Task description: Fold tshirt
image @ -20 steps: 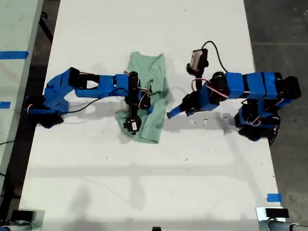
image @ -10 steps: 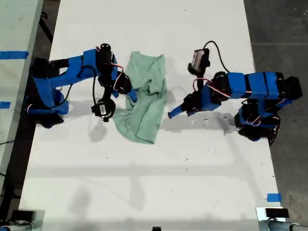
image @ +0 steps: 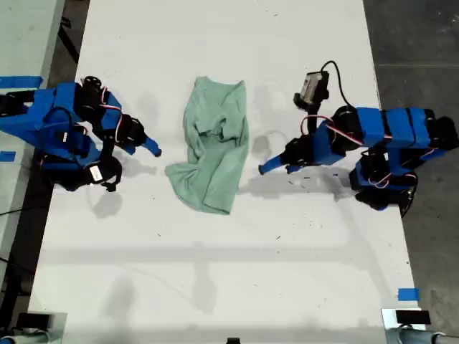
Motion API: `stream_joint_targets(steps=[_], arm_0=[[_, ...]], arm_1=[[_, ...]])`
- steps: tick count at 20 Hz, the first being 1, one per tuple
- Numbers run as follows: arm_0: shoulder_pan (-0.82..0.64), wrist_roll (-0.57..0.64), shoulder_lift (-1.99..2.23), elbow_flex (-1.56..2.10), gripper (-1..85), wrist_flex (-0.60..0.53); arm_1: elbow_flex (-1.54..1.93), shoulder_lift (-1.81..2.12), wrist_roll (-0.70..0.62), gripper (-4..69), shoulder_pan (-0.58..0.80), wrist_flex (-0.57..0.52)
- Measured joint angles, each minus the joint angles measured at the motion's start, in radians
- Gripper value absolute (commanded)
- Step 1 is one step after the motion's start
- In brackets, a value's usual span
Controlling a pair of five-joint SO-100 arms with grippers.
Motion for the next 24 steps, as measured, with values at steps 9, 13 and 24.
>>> stream_joint_targets(steps=[9,13,24], arm_0=[[0.048,-0.037,0.058,0.083,23.5,-0.067],[0.058,-0.009,-0.057,0.083,24.4,-0.155],[-0.057,0.278,-0.660,0.081,0.0,-0.637]], arm_1=[[0.012,0.011,0.023,30.2,-0.021,-0.009],[-0.041,-0.115,0.023,30.5,-0.034,-0.028],[-0.166,-0.252,-0.005,30.8,-0.046,-0.031]])
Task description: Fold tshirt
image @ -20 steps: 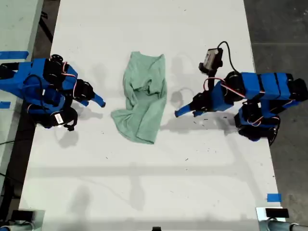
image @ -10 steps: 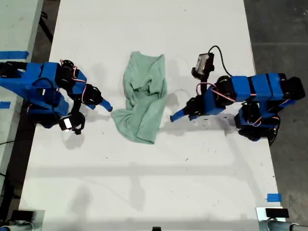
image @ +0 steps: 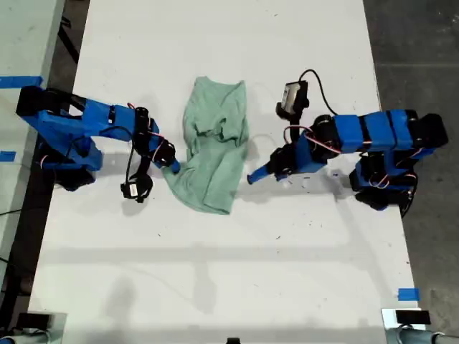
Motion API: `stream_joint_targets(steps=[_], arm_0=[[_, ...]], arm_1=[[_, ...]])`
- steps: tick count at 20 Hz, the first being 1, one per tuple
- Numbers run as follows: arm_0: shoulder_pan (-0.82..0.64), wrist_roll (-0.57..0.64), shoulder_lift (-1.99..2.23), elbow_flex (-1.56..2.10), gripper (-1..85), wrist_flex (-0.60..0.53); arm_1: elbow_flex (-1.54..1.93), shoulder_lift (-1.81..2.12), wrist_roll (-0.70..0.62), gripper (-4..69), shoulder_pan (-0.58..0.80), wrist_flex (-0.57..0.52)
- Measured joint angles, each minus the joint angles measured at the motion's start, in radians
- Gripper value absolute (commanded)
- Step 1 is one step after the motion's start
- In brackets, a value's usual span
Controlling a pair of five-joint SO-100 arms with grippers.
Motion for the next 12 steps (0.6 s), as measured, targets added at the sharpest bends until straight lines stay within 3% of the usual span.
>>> stream_joint_targets(steps=[4,12], arm_0=[[-0.005,0.003,-0.048,-0.041,0.0,-0.008],[0.014,-0.078,0.037,-0.353,0.0,0.440]], arm_1=[[0.000,0.000,0.000,31.0,-0.006,0.000],[0.000,0.000,0.000,31.2,-0.006,0.000]])
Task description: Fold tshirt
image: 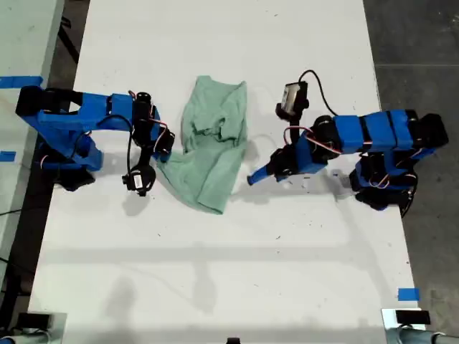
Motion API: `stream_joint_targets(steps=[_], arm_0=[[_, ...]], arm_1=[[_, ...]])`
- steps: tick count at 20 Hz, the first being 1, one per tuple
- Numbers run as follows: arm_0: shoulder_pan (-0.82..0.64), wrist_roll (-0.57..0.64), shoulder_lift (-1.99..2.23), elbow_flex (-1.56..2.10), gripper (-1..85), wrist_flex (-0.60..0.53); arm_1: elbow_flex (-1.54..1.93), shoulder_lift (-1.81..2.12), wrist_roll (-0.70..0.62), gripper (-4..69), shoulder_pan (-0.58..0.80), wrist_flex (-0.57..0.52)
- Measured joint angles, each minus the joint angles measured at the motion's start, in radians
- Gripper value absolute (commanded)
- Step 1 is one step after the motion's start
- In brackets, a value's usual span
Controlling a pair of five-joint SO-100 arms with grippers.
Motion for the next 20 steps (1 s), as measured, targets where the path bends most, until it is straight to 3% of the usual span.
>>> stream_joint_targets(steps=[5,9,13,14,16,20], arm_0=[[0.072,-0.046,-0.109,-0.302,0.0,0.117],[0.137,0.000,-0.391,-0.609,0.1,0.115],[0.166,0.026,-0.617,-0.756,1.4,0.037],[0.166,0.026,-0.663,-0.758,3.2,0.012],[0.164,0.025,-0.772,-0.758,18.8,-0.046],[0.163,0.011,-0.828,-0.807,22.2,-0.051]], arm_1=[[0.037,0.006,-0.002,31.2,0.000,-0.008],[0.067,0.021,-0.002,31.1,0.002,-0.021],[0.080,0.028,-0.002,31.1,0.002,-0.026],[0.091,0.037,-0.002,31.0,0.002,-0.026],[0.107,0.060,-0.002,30.9,0.002,-0.029],[0.133,0.095,0.005,30.9,0.002,-0.029]])
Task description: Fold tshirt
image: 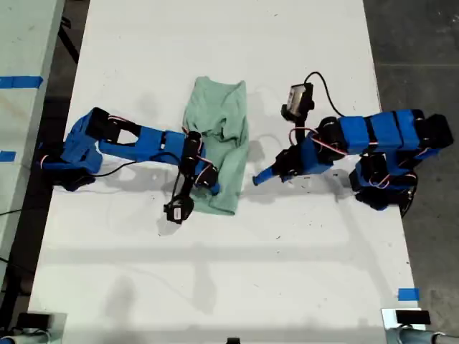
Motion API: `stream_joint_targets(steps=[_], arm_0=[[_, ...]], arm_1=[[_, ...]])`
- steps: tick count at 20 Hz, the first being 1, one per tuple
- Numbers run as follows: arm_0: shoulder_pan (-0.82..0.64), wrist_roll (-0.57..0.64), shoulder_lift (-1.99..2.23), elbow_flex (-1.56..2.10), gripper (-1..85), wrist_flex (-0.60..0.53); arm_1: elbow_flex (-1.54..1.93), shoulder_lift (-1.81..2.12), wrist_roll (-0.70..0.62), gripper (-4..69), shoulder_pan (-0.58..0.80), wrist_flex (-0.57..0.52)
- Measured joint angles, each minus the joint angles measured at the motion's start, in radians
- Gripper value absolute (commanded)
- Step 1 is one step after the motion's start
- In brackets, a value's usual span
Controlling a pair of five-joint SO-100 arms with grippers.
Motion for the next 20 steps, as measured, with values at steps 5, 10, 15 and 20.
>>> stream_joint_targets(steps=[5,10,15,20], arm_0=[[0.003,0.002,0.227,0.011,20.4,0.219],[0.003,-0.031,0.598,0.147,15.6,0.448],[0.012,-0.210,1.213,0.816,15.5,0.245],[0.091,-0.364,1.474,1.160,16.4,0.172]], arm_1=[[0.023,0.018,0.006,30.9,-0.002,-0.002],[0.023,0.020,0.006,30.9,-0.002,-0.018],[0.031,0.063,0.014,30.9,-0.002,-0.018],[0.060,0.089,0.031,30.9,-0.002,-0.011]])
